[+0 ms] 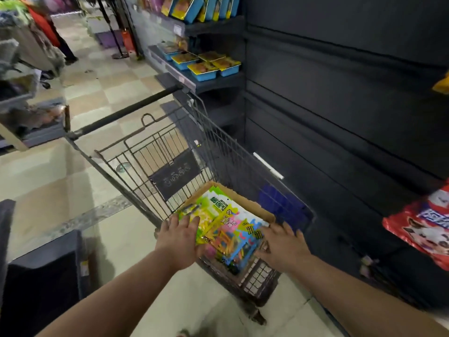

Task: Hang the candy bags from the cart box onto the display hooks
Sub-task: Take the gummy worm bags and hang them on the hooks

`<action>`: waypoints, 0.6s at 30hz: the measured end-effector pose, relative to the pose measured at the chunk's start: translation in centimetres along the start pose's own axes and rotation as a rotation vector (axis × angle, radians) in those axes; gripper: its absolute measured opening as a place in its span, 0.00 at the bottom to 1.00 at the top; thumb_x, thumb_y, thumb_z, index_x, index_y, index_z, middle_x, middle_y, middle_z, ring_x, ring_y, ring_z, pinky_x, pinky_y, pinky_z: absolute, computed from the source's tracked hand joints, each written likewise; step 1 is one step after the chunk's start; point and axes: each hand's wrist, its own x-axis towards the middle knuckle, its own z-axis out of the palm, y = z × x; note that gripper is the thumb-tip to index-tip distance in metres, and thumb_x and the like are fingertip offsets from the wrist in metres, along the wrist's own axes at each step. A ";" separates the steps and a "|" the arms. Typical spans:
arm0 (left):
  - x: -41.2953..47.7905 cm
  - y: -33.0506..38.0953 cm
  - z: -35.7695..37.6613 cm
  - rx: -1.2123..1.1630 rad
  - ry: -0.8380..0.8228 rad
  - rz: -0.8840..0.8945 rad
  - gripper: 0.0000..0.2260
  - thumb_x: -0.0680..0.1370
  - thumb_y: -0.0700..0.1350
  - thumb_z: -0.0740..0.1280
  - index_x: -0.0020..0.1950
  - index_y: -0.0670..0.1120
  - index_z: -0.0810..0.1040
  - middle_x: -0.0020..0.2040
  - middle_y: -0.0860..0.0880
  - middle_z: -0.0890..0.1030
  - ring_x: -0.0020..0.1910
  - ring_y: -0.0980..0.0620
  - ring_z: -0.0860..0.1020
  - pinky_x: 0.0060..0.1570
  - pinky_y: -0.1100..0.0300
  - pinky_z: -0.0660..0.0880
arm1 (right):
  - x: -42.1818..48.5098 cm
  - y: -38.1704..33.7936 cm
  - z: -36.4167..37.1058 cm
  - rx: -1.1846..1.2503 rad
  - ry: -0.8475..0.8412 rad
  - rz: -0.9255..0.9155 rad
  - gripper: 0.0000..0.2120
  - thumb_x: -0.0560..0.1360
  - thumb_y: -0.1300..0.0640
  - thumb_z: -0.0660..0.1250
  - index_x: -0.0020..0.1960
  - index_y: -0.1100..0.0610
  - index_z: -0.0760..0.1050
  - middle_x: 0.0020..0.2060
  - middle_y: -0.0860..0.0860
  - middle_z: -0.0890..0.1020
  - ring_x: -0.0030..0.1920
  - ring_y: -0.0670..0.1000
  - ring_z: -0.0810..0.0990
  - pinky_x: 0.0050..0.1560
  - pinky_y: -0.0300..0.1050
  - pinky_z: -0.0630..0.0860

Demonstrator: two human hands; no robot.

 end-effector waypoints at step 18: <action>20.4 -2.3 4.1 0.064 -0.313 0.373 0.36 0.77 0.64 0.59 0.79 0.49 0.51 0.78 0.46 0.56 0.77 0.40 0.52 0.72 0.46 0.60 | 9.4 -1.5 3.3 0.165 -0.201 0.388 0.32 0.76 0.43 0.60 0.76 0.50 0.54 0.75 0.53 0.61 0.74 0.58 0.59 0.71 0.60 0.58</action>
